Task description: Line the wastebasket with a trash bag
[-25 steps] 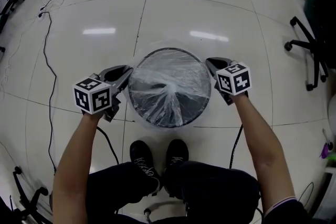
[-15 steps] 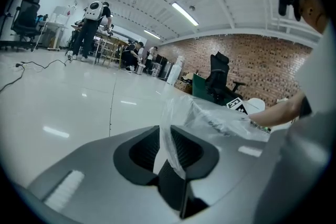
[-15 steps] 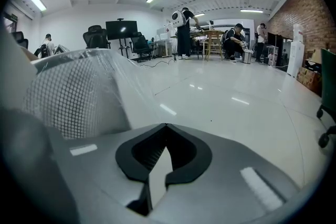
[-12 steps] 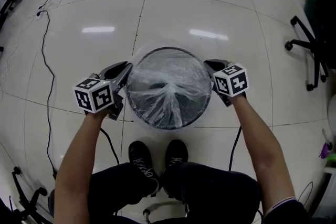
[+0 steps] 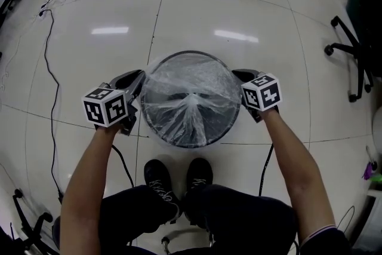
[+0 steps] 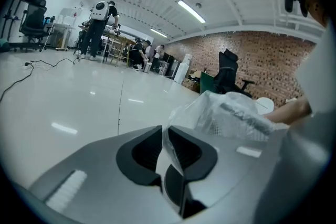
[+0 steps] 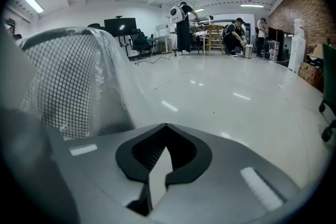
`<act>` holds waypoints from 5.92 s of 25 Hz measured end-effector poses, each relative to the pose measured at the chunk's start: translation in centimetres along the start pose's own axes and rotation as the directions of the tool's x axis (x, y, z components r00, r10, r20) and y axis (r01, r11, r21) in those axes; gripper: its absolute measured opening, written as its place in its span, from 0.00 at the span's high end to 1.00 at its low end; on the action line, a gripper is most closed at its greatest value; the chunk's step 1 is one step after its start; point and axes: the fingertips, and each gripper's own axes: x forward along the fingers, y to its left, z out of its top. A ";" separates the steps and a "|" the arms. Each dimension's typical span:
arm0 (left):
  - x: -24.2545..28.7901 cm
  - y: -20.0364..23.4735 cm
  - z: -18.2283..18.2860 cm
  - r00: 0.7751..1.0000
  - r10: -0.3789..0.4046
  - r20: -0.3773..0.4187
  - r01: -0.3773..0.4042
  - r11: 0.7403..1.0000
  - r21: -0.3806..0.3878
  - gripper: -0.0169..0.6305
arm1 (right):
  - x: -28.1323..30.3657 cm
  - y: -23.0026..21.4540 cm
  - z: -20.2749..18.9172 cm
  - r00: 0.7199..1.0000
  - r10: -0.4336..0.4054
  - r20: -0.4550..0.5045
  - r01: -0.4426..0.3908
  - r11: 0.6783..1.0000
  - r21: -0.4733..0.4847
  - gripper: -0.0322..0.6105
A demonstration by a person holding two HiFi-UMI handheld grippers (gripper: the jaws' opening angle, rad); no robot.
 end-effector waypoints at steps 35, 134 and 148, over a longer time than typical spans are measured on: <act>4.3 3.2 -10.2 0.968 0.083 -0.237 -0.094 0.995 -0.036 0.95 | 3.7 0.7 -7.7 0.988 0.054 -0.143 -0.052 0.999 0.013 0.95; -6.5 -6.9 4.1 0.997 0.045 -0.064 -0.038 0.994 0.100 0.95 | 8.3 20.5 3.4 0.918 0.304 -0.256 -0.316 0.949 -0.006 0.95; -6.6 -7.1 4.2 0.998 0.037 -0.060 -0.031 0.996 0.088 0.95 | 8.7 20.3 4.3 0.919 0.288 -0.270 -0.307 0.951 -0.030 0.95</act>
